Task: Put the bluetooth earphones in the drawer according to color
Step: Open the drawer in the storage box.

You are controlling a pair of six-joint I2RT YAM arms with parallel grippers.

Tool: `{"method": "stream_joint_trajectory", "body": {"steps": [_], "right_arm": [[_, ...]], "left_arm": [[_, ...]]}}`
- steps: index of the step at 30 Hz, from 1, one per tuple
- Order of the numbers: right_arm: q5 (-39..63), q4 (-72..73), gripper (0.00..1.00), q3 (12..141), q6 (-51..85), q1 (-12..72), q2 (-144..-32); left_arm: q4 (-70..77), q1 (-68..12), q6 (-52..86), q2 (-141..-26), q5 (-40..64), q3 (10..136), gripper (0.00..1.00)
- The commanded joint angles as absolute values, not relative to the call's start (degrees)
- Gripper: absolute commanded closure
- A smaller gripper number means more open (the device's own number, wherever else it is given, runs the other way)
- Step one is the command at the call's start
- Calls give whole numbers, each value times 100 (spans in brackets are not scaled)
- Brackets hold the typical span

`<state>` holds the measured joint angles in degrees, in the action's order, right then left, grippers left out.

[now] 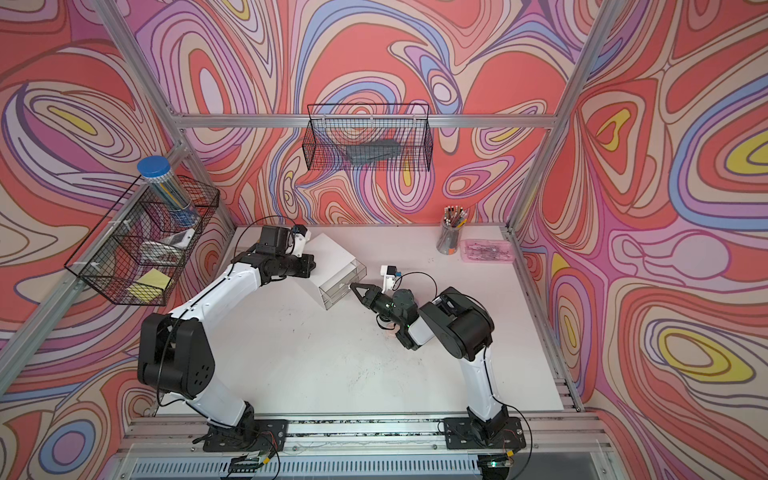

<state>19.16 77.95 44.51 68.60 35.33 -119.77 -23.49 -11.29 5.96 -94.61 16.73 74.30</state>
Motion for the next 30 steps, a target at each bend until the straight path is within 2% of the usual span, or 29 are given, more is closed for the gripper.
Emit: {"method": "stream_joint_trajectory", "body": {"steps": [1, 5, 9, 14, 18, 19, 20, 21, 30], "right_arm": [[1771, 7732, 100, 4366, 6636, 3483, -11892], [1750, 7719, 98, 4348, 6642, 3480, -11894], [1733, 7738, 71, 4335, 6643, 3481, -11890], [1717, 7726, 50, 4309, 6610, 3474, -11843], [1716, 7731, 29, 4286, 6588, 3465, -11774], [1714, 7714, 20, 4287, 6575, 3464, -11748], [1729, 7700, 4, 4288, 6555, 3463, -11719], [1753, 7669, 2, 4290, 6528, 3463, -11676], [1568, 6809, 2, 3996, 5965, 3437, -10826]], "left_arm": [[-2926, -1169, 537, -9686, 1622, 7427, 100], [-2931, -1169, 550, -9694, 1625, 7427, 100], [-2930, -1169, 545, -9694, 1626, 7427, 100], [-2930, -1169, 543, -9694, 1635, 7427, 100], [-2938, -1169, 545, -9703, 1632, 7430, 100], [-2935, -1169, 540, -9703, 1629, 7427, 100], [-2935, -1169, 538, -9703, 1627, 7427, 100], [-2938, -1169, 544, -9703, 1626, 7427, 100], [-2945, -1169, 537, -9686, 1613, 7436, 100]]}}
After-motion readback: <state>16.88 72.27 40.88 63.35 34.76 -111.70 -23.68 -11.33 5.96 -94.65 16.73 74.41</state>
